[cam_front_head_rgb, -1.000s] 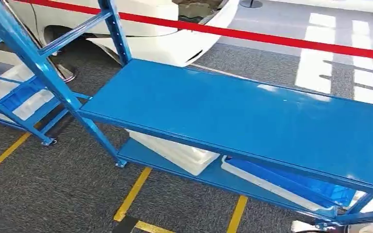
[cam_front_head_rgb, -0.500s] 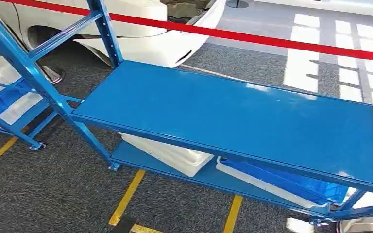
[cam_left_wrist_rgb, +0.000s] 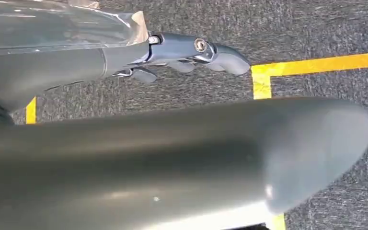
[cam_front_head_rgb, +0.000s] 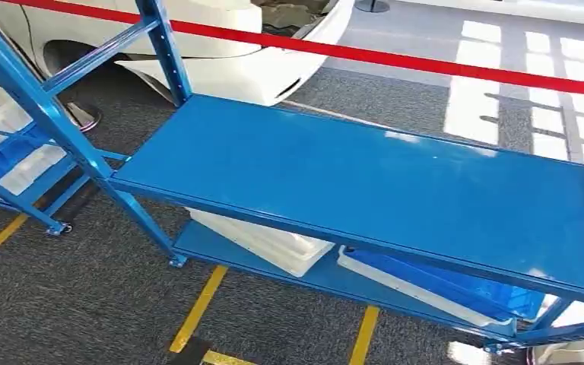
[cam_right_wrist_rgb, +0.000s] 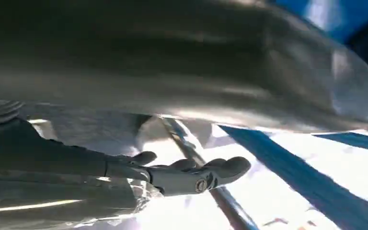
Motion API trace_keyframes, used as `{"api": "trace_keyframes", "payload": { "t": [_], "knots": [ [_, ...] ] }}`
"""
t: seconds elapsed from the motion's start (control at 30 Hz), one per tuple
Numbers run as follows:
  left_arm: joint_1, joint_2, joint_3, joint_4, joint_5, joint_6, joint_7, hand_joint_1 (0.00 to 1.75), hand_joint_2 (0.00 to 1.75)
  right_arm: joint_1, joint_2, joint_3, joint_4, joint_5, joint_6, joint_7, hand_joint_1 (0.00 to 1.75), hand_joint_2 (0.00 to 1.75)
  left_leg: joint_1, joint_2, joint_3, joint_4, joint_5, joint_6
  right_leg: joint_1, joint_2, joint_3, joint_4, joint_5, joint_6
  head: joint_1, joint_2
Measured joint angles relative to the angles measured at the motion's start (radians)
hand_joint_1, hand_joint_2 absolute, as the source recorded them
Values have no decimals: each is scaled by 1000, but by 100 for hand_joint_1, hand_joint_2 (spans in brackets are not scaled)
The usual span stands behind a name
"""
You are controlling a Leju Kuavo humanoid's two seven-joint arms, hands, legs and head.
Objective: Take the parts from the cabinet and place them on the table.
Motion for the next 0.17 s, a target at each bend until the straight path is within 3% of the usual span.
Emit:
{"api": "trace_keyframes", "payload": {
  "t": [0.1, 0.17],
  "knots": [
    [0, 0, 0, 0, 0, 0, 1, 0, 0, -24, -29, -32, 133, 27, -1, 38, 0, 0, 2, 0, 0, 0, 0, 0, 1, 1, -1, 1, 0, 0, 0, 0],
    [-1, 0, 0, 0, 0, 0, 1, 0, 0, -40, -48, -44, 212, 65, -6, 110, 0, 0, 2, 0, 0, 0, 0, 0, 1, 1, -1, 1, 0, -1, 0, 0]
  ]
}}
